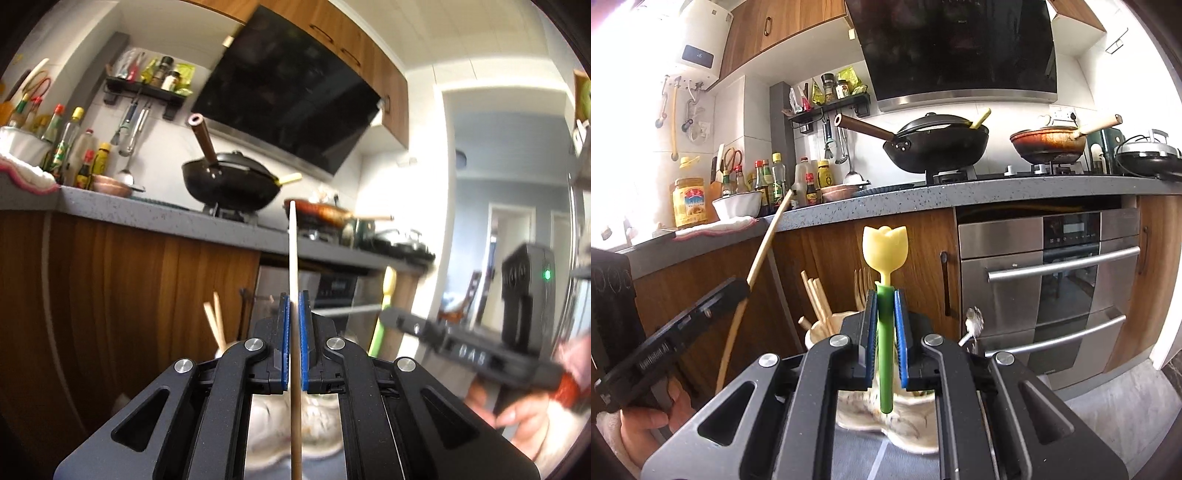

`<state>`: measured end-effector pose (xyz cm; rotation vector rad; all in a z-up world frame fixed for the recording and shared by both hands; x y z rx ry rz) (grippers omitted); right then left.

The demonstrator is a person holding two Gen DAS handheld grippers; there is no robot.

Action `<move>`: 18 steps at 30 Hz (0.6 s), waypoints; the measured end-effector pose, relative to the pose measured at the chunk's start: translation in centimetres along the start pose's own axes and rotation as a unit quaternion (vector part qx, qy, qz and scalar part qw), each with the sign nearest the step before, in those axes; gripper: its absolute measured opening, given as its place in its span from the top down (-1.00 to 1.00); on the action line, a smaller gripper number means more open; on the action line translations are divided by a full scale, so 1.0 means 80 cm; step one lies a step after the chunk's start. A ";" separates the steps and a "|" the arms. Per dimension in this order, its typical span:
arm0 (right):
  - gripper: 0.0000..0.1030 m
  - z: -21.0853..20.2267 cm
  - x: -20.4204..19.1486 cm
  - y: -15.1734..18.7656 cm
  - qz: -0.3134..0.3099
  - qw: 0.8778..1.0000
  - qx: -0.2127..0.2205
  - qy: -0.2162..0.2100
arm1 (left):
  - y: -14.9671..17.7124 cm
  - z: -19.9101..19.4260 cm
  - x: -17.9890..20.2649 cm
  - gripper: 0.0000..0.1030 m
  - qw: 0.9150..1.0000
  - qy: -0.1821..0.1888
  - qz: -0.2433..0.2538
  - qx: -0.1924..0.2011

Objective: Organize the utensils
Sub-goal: 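Lift the chopstick and yellow-green spoon and carry them over the ceramic holder, then lower the chopstick and spoon into the holder and open both tools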

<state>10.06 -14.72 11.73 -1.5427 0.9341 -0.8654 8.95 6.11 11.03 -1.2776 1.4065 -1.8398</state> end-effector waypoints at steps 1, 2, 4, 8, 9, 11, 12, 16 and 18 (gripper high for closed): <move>0.82 0.006 0.000 -0.002 0.000 1.000 0.002 0.002 | -0.004 0.006 -0.004 0.90 1.000 0.003 -0.005 0.004; 0.82 0.010 0.002 -0.001 0.001 1.000 0.003 0.002 | -0.008 0.011 -0.008 0.90 1.000 0.006 -0.010 0.008; 0.82 0.015 0.004 -0.001 0.002 1.000 0.008 0.005 | -0.013 0.024 -0.014 0.90 1.000 0.015 -0.020 0.012; 0.82 0.027 0.009 0.004 0.006 1.000 0.014 0.007 | -0.015 0.049 -0.024 0.90 0.999 0.024 -0.028 0.012; 0.82 0.029 0.010 0.006 0.006 1.000 0.014 0.006 | -0.015 0.056 -0.025 0.90 0.999 0.026 -0.027 0.014; 0.82 0.036 0.010 0.010 -0.001 1.000 0.011 0.008 | -0.016 0.065 -0.028 0.90 0.999 0.027 -0.025 0.019; 0.82 0.038 0.010 0.011 -0.006 1.000 0.010 0.009 | -0.016 0.070 -0.030 0.90 0.999 0.031 -0.027 0.020; 0.82 0.042 0.006 0.019 -0.024 1.000 0.006 0.014 | -0.016 0.088 -0.040 0.90 0.998 0.042 -0.041 0.017; 0.82 0.045 0.003 0.022 -0.031 0.999 0.002 0.013 | -0.015 0.096 -0.043 0.90 0.998 0.050 -0.048 0.015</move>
Point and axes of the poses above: each gripper's, at about its wrist camera, not at the fingertips, and z roughly the way its jaws point, x to its right, y to its underside, the point moved 2 cm from there along z, roughly the way its jaws point, and after that the axes turned 11 degrees about -z, right-handed, at the moved point
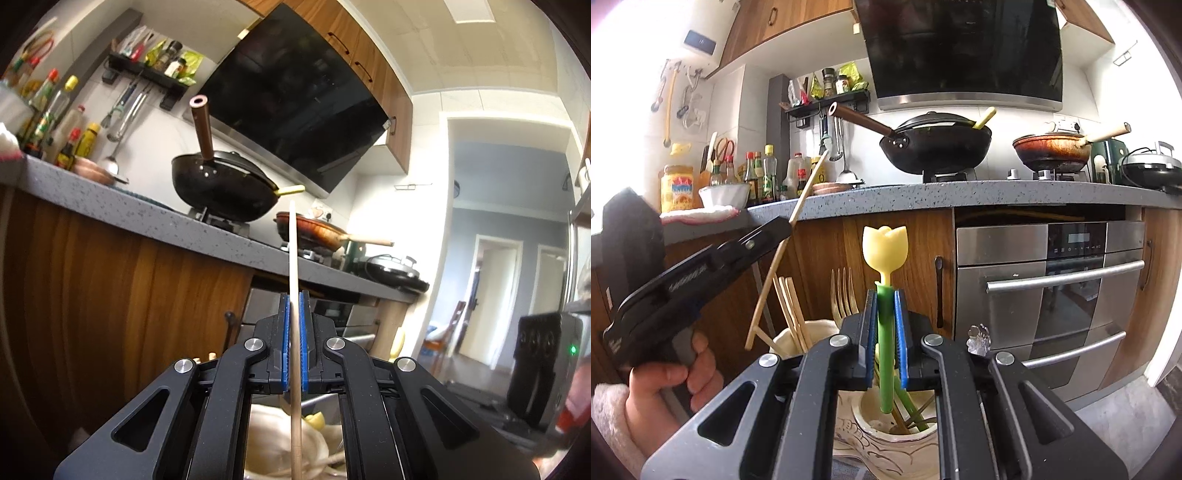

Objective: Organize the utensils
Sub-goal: 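Lower the chopstick and spoon into the holder and open both tools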

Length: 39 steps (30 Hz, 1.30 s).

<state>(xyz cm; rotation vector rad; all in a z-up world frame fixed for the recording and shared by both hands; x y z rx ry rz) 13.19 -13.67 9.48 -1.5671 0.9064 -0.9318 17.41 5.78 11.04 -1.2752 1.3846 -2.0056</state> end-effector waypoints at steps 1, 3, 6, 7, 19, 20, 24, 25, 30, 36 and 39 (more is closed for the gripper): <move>0.82 0.001 0.000 0.000 -0.001 1.000 0.000 0.000 | 0.002 0.003 -0.001 0.90 1.000 0.001 -0.001 0.000; 0.82 0.002 0.000 0.001 -0.004 1.000 -0.001 -0.001 | 0.006 0.008 -0.002 0.90 1.000 0.001 0.003 0.000; 0.82 0.007 -0.001 0.004 -0.013 1.000 -0.006 0.002 | 0.011 0.012 -0.003 0.90 1.000 -0.001 0.010 -0.002; 0.82 0.008 0.000 0.006 -0.014 1.000 -0.008 0.003 | 0.013 0.014 -0.003 0.90 1.000 -0.001 0.014 -0.005; 0.82 0.010 -0.005 0.014 -0.027 0.999 -0.013 0.011 | 0.021 0.010 -0.004 0.90 0.999 -0.008 0.029 -0.010; 0.82 0.010 -0.005 0.014 -0.028 0.999 -0.012 0.012 | 0.021 0.009 -0.003 0.90 0.999 -0.009 0.033 -0.009; 0.82 0.011 -0.003 0.014 -0.020 1.000 -0.011 0.010 | 0.011 0.014 -0.006 0.90 1.000 -0.006 0.017 0.001; 0.82 0.011 -0.002 0.014 -0.020 1.000 -0.011 0.010 | 0.010 0.015 -0.005 0.90 1.000 -0.005 0.017 0.003; 0.82 0.011 -0.002 0.014 -0.020 1.000 -0.010 0.009 | 0.019 0.028 -0.003 0.90 0.999 -0.011 0.037 -0.006; 0.82 0.012 -0.003 0.013 -0.022 1.000 -0.010 0.005 | 0.025 0.019 -0.009 0.90 0.999 -0.012 0.035 -0.016; 0.82 0.012 -0.002 0.013 -0.024 1.000 -0.012 0.004 | 0.027 0.006 -0.010 0.90 0.999 -0.014 0.038 -0.022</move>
Point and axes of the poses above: each gripper's, at about its wrist camera, not at the fingertips, and z roughly the way its jaws point, x to its right, y to its underside, the point moved 2 cm from there along z, roughly the way its jaws point, and after that the axes turned 11 degrees about -z, right-handed, at the moved point
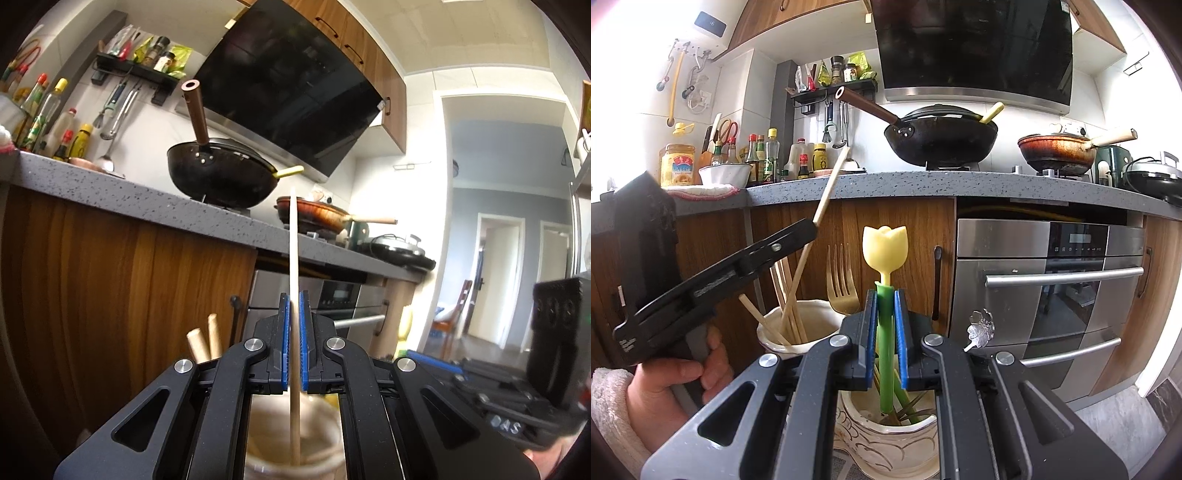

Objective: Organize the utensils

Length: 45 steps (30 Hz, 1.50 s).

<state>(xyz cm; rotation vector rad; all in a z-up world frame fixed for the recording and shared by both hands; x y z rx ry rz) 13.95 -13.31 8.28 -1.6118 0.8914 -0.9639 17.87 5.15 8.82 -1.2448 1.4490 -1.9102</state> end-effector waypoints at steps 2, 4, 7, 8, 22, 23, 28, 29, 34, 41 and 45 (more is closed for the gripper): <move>0.82 0.000 0.000 0.000 -0.001 1.000 -0.002 0.002 | 0.004 -0.005 -0.001 0.90 1.000 -0.003 -0.001 -0.006; 0.82 0.000 0.000 0.001 -0.001 1.000 -0.004 0.003 | 0.008 -0.008 -0.003 0.90 1.000 -0.007 0.000 -0.014; 0.82 0.001 0.000 0.000 0.001 1.000 -0.006 0.003 | 0.013 -0.013 -0.004 0.90 1.000 -0.015 0.005 -0.022; 0.82 0.000 0.000 0.000 0.002 1.000 -0.007 0.003 | 0.015 -0.015 -0.004 0.90 1.000 -0.017 0.007 -0.024; 0.50 -0.013 0.001 -0.003 0.011 1.000 0.003 -0.003 | 0.026 -0.043 0.009 0.80 0.998 -0.035 0.036 -0.026; 0.50 -0.017 0.001 -0.004 0.009 1.000 0.005 -0.002 | 0.027 -0.047 0.009 0.80 0.998 -0.038 0.037 -0.026; 0.46 -0.045 0.001 -0.003 0.009 1.000 0.020 -0.001 | 0.035 -0.066 0.011 0.80 0.997 -0.052 0.042 -0.039; 0.43 -0.053 0.000 -0.001 0.010 1.000 0.023 -0.002 | 0.039 -0.071 0.013 0.79 0.996 -0.059 0.045 -0.045; 0.03 -0.078 -0.009 0.010 0.002 1.000 0.023 -0.002 | 0.061 -0.091 0.017 0.59 0.992 -0.083 0.039 -0.080; -0.16 -0.107 -0.001 0.049 0.008 1.000 -0.009 0.017 | 0.081 -0.120 0.025 -0.14 0.989 -0.116 0.032 -0.089; -0.43 -0.120 0.002 0.070 -0.007 0.999 -0.021 0.027 | 0.089 -0.132 0.028 -0.34 0.985 -0.144 0.032 -0.091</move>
Point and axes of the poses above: each gripper's, at about its wrist camera, not at the fingertips, and z roughly the way its jaws point, x to its right, y to its underside, the point moved 2 cm from there along z, roughly the way its jaws point, and after that the axes turned 11 degrees about -z, right-handed, at the moved point
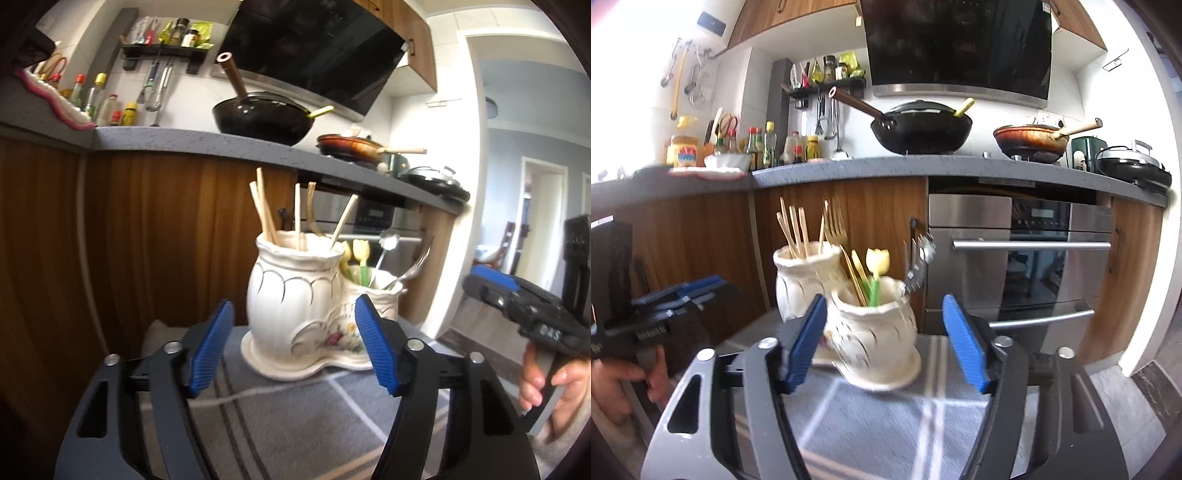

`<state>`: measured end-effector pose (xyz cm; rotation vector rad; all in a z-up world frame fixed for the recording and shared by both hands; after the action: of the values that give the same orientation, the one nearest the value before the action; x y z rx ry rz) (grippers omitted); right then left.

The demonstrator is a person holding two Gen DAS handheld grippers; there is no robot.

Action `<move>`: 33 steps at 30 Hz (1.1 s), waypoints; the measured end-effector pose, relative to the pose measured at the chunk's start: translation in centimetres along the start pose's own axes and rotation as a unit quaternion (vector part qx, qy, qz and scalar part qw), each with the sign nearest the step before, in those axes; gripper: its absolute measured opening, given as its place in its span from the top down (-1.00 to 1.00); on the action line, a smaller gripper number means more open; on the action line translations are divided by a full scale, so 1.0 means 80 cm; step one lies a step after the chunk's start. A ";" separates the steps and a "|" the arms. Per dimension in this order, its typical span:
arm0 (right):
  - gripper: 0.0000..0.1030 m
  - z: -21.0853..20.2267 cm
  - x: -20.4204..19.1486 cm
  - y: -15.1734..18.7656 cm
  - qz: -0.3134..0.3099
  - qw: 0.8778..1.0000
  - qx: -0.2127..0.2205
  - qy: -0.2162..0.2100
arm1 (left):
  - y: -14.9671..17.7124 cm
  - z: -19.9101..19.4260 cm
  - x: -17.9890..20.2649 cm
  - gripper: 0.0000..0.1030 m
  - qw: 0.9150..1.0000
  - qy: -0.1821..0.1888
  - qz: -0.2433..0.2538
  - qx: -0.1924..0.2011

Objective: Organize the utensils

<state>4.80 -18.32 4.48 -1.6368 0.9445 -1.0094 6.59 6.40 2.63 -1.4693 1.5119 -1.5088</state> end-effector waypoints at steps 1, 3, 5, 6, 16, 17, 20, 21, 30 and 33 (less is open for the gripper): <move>-0.50 -0.003 0.000 0.003 -0.006 1.000 0.001 0.004 | 0.002 -0.001 0.001 -0.34 1.000 -0.005 0.001 -0.001; -0.62 -0.006 0.002 0.009 -0.013 1.000 0.001 0.009 | 0.007 -0.004 0.004 -0.48 1.000 -0.018 0.005 -0.001; -0.73 -0.007 0.005 0.013 -0.009 1.000 0.004 0.006 | 0.010 -0.009 0.009 -0.66 0.999 -0.035 0.010 0.006; -0.83 -0.007 0.006 0.014 -0.008 1.000 0.007 0.006 | 0.012 -0.010 0.012 -0.71 0.999 -0.040 0.013 0.009; -0.90 0.000 0.011 0.023 -0.007 1.000 0.010 0.000 | 0.023 -0.010 0.034 -0.89 0.994 -0.082 0.067 0.031; -0.90 0.001 0.011 0.024 -0.007 1.000 0.012 0.002 | 0.023 -0.009 0.034 -0.90 0.994 -0.083 0.067 0.030; -0.90 0.002 0.011 0.026 -0.006 1.000 0.019 0.001 | 0.021 -0.008 0.028 -0.90 0.995 -0.084 0.056 0.029; -0.90 0.002 0.010 0.027 -0.006 1.000 0.020 0.000 | 0.020 -0.009 0.026 -0.90 0.995 -0.085 0.053 0.030; -0.90 0.008 0.010 0.029 -0.006 1.000 0.009 -0.002 | 0.022 -0.008 0.031 -0.90 0.995 -0.078 0.061 0.027; -0.90 0.010 0.010 0.030 -0.007 1.000 0.005 -0.003 | 0.024 -0.010 0.034 -0.90 0.995 -0.073 0.065 0.029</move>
<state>5.54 -19.33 2.18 -1.6387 0.9247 -1.0167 4.60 3.75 1.90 -1.3889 1.4363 -1.3294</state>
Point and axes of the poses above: each gripper's, at about its wrist camera, not at the fingertips, and z roughly the way its jaws point, x to its right, y to its underside, the point moved 2 cm from there along z, roughly the way its jaws point, and after that the axes turned 11 degrees about -z, right-handed, at the moved point
